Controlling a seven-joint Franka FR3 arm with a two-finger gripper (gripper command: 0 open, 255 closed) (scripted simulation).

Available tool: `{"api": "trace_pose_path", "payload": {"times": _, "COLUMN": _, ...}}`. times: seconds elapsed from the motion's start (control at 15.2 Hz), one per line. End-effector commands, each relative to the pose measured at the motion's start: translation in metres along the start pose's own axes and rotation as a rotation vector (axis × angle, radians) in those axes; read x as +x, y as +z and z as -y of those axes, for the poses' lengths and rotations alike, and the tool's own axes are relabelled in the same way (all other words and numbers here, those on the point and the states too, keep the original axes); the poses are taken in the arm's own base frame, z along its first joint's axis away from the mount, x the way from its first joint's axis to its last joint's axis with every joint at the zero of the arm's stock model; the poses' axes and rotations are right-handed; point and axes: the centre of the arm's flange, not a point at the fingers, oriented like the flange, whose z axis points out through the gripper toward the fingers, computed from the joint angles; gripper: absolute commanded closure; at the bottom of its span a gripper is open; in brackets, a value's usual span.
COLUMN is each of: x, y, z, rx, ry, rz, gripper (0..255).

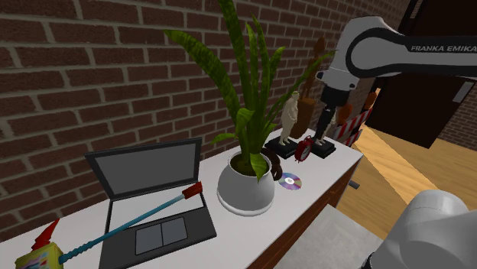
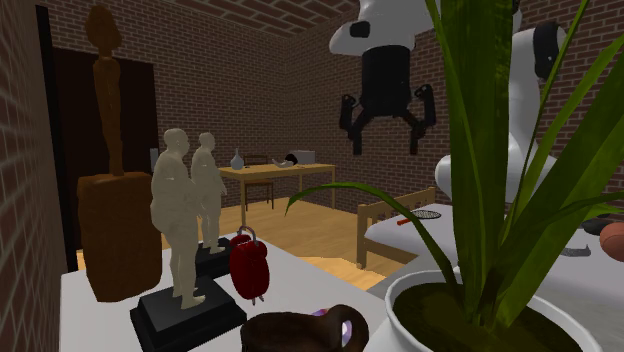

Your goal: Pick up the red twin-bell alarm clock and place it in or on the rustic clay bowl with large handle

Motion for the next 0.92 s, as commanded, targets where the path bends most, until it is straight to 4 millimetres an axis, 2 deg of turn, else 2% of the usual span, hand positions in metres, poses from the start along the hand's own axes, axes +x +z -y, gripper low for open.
{"api": "trace_pose_path", "payload": {"times": 0.0, "x": -0.002, "y": 0.015, "z": -0.024, "rx": -0.001, "ry": -0.067, "rz": 0.001, "gripper": 0}}
{"api": "trace_pose_path", "payload": {"times": 0.4, "x": 0.009, "y": 0.055, "z": -0.092, "rx": 0.000, "ry": -0.250, "rz": 0.006, "gripper": 0}}
{"api": "trace_pose_path", "payload": {"times": 0.86, "x": 0.036, "y": 0.101, "z": -0.167, "rx": 0.002, "ry": -0.464, "rz": 0.011, "gripper": 0}}
